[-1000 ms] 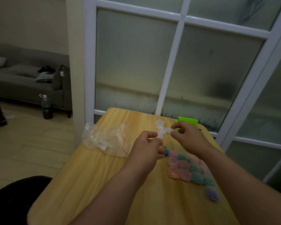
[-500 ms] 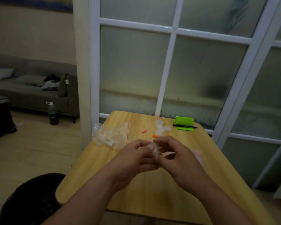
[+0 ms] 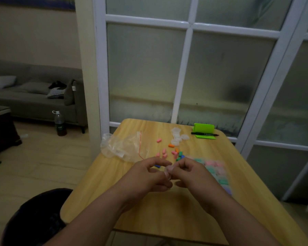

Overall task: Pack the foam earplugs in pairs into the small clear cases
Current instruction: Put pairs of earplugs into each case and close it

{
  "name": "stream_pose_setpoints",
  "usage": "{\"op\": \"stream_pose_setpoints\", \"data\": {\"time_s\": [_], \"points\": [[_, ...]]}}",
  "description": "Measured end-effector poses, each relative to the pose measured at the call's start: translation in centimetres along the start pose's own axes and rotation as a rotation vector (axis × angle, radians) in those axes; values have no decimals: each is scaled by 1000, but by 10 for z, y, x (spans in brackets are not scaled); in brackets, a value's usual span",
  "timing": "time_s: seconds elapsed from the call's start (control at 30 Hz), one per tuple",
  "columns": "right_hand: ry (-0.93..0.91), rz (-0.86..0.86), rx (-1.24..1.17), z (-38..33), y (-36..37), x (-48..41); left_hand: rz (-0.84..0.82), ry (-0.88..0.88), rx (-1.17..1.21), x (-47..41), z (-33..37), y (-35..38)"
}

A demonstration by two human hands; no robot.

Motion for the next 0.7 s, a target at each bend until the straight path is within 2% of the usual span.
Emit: {"op": "stream_pose_setpoints", "data": {"time_s": [0.7], "points": [[-46, 74, 29, 4, 0, 4, 22, -57, 3, 3, -7, 4]]}}
Point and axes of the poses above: each hand's wrist, its own x-axis away from the middle knuckle, its own y-axis out of the palm, z = x × y, the point moved 6 cm from there along -x, towards the middle knuckle, and after that the axes turned 9 degrees about z, right-handed, at the moved point
